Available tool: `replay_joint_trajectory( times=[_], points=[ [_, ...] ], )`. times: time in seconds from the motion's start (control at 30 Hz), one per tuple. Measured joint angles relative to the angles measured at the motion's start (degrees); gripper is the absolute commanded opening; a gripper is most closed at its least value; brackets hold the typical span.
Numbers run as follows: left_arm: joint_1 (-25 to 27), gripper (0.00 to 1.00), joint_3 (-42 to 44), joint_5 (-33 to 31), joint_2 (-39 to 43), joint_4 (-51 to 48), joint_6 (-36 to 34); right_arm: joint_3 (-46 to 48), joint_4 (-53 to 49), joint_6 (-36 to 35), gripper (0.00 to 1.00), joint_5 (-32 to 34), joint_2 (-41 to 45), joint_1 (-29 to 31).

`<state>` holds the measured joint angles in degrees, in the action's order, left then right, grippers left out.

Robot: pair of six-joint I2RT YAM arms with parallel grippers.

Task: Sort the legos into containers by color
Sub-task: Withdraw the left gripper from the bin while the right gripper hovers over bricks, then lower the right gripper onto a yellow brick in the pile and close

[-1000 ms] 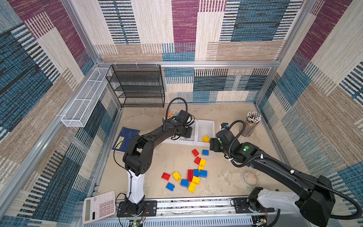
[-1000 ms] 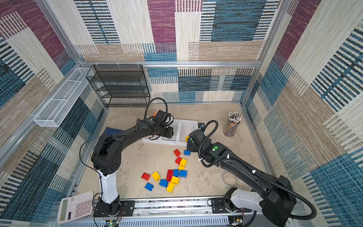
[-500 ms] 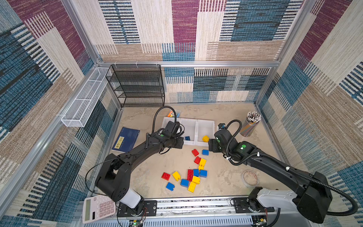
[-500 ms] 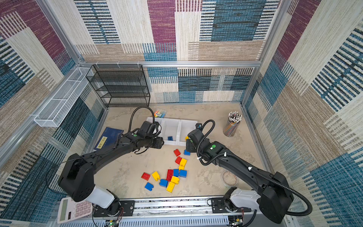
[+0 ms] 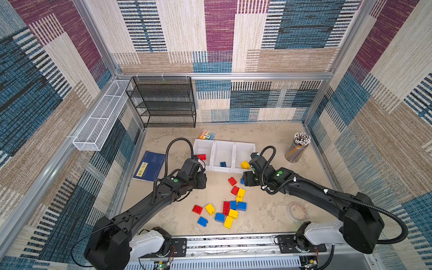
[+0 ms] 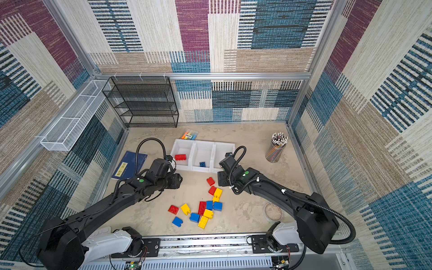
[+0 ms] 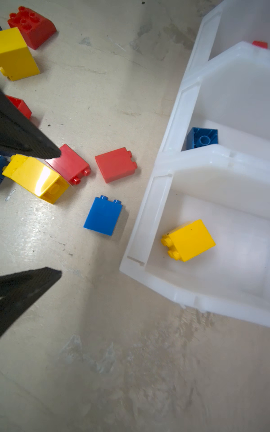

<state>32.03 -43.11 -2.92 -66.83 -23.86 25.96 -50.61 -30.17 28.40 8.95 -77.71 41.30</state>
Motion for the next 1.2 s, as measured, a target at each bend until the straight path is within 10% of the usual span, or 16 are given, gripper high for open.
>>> replay_joint_trajectory(
  times=[0.8,1.2],
  points=[
    [0.0,0.58,4.7,0.3,2.0,0.5,2.7,0.5,-0.7,7.8,0.72,-0.9,-10.2,7.8],
    [0.0,0.58,5.1,0.4,2.0,0.7,2.8,1.6,-1.2,8.2,0.55,0.7,-9.6,7.7]
  ],
)
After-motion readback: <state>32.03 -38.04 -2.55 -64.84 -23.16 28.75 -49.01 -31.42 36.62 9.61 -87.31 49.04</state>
